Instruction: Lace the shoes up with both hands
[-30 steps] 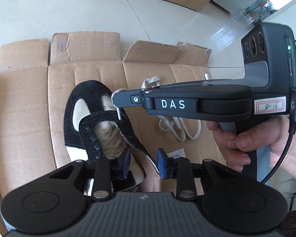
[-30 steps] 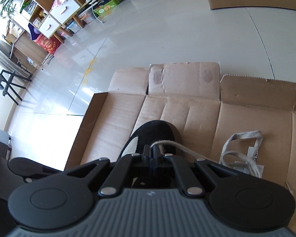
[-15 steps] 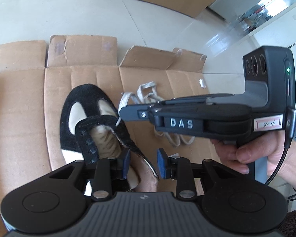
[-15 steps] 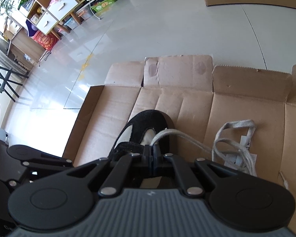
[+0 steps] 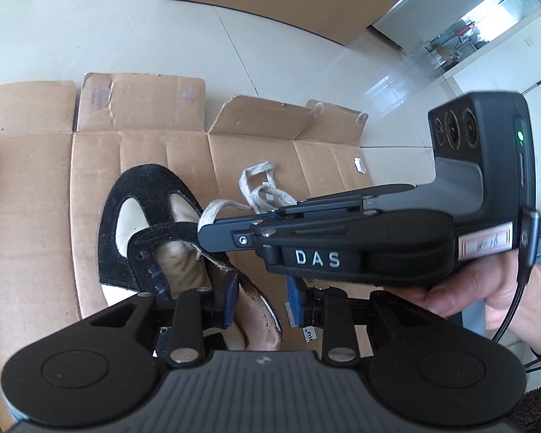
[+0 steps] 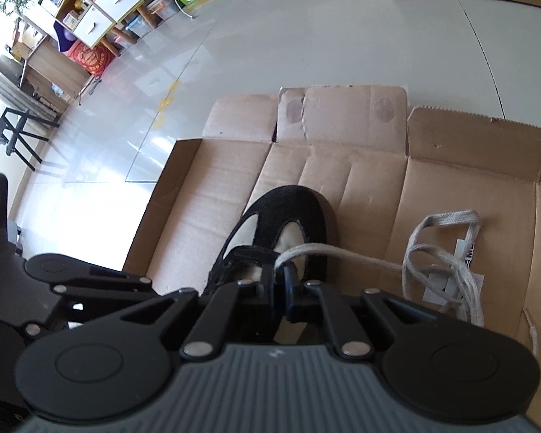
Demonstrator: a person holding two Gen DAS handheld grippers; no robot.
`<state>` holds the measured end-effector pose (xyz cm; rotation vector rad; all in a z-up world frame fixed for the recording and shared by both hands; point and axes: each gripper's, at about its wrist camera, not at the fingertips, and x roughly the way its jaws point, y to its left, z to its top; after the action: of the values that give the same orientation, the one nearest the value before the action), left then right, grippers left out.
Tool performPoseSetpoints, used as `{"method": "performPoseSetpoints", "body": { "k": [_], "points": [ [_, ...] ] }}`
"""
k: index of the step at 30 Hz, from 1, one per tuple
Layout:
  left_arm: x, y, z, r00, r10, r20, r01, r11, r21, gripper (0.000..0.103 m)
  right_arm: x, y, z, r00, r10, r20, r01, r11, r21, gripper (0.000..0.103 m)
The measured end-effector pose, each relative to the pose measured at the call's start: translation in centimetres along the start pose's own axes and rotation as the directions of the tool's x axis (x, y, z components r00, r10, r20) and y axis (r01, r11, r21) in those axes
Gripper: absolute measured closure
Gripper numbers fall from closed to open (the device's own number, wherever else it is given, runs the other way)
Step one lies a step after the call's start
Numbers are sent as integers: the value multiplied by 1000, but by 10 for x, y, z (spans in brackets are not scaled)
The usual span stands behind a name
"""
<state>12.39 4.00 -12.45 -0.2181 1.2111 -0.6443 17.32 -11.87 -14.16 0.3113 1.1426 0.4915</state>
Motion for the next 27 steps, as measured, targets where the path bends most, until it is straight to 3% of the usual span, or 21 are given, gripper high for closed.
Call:
{"method": "performPoseSetpoints", "body": {
  "k": [5, 13, 16, 20, 27],
  "points": [
    [-3, 3, -1, 1000, 9, -21, -9, 1000, 4, 65, -2, 4, 1, 1000, -23, -17, 23, 1000, -16, 81],
    [-21, 4, 6, 988, 152, 24, -154, 978, 142, 65, -9, 21, 5, 997, -72, -33, 67, 990, -124, 81],
    [-20, 8, 10, 978, 204, 40, -208, 956, 206, 69, -8, 29, 4, 995, -92, -49, 83, 984, -159, 80],
    [-13, 16, 11, 982, 186, 15, -185, 953, 242, 85, -6, 35, 4, 991, -113, -71, 98, 977, -192, 80],
    [-5, 16, 6, 984, 180, 7, -173, 931, 323, 87, -5, 42, 6, 987, -134, -88, 112, 969, -220, 77]
  ]
}}
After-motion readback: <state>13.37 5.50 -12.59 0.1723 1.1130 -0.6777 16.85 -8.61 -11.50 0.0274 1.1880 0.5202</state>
